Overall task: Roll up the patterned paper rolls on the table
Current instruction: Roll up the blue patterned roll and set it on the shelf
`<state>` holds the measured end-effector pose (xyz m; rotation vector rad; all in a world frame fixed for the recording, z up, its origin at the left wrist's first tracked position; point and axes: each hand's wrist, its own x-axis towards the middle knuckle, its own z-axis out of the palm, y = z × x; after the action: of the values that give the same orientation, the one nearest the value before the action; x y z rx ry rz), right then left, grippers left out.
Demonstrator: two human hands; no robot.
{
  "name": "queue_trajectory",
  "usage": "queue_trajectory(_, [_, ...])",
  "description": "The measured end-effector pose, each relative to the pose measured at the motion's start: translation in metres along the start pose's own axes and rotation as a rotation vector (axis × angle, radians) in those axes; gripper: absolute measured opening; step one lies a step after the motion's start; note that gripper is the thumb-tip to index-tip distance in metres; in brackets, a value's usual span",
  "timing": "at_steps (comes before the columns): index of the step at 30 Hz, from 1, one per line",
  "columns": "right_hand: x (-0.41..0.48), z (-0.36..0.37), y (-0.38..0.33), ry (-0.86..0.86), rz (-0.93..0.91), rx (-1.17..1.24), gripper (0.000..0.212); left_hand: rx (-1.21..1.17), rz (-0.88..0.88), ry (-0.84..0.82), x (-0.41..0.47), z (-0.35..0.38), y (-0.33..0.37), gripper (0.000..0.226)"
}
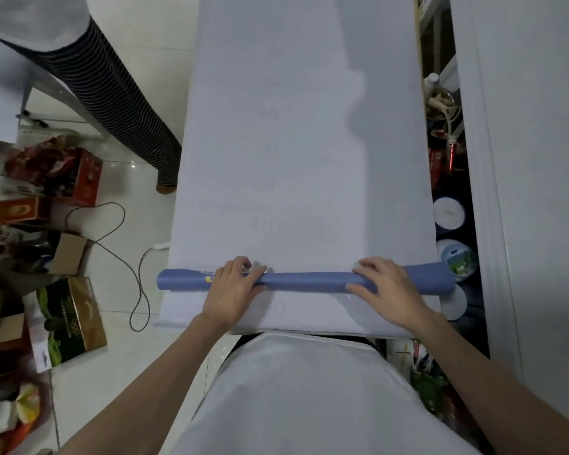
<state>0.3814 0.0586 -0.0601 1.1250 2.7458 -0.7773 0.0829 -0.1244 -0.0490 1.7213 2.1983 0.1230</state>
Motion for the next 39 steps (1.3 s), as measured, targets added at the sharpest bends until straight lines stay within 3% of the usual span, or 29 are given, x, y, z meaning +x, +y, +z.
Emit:
queue_trajectory(5, [0.004,0.005,0.000,-0.113,0.094,-0.013,0.038,-0.083,-0.021,-0.149,0.008,0.007,-0.009,0.039])
queue_trajectory(8, [0.012,0.007,0.000,-0.057,0.240,0.150,0.037,-0.220,-0.049,-0.125,0.015,0.005,-0.014,0.030])
queue_trajectory(10, [0.019,0.009,0.000,-0.032,0.301,0.210,0.031,-0.183,-0.021,-0.102,0.022,0.003,-0.015,0.026])
queue_trajectory(15, [0.028,0.016,0.003,-0.024,0.291,0.110,0.025,0.031,0.099,-0.022,0.026,0.008,-0.013,0.046])
queue_trajectory(19, [0.017,0.021,0.005,0.124,0.112,-0.130,0.046,0.106,0.085,0.022,0.025,0.012,-0.011,0.044])
queue_trajectory(23, [0.006,0.020,0.006,0.060,0.049,-0.150,0.059,0.153,0.104,0.022,0.028,0.013,-0.016,0.048])
queue_trajectory(28, [0.020,0.016,0.002,0.113,0.158,-0.073,0.033,0.120,0.139,0.101,0.043,0.016,-0.021,0.039])
queue_trajectory(31, [0.032,0.017,-0.005,0.185,0.206,-0.216,0.029,0.182,0.133,0.145,0.047,0.020,-0.019,0.036])
queue_trajectory(33, [0.037,0.017,-0.011,0.207,0.256,-0.271,0.029,0.217,0.122,0.127,0.047,0.021,-0.019,0.047])
queue_trajectory(35, [0.039,0.016,-0.014,0.186,0.267,-0.303,0.034,0.256,0.118,0.106,0.048,0.021,-0.018,0.055])
queue_trajectory(39, [0.035,0.014,-0.014,0.139,0.211,-0.268,0.062,0.265,0.120,0.102,0.055,0.018,-0.017,0.041])
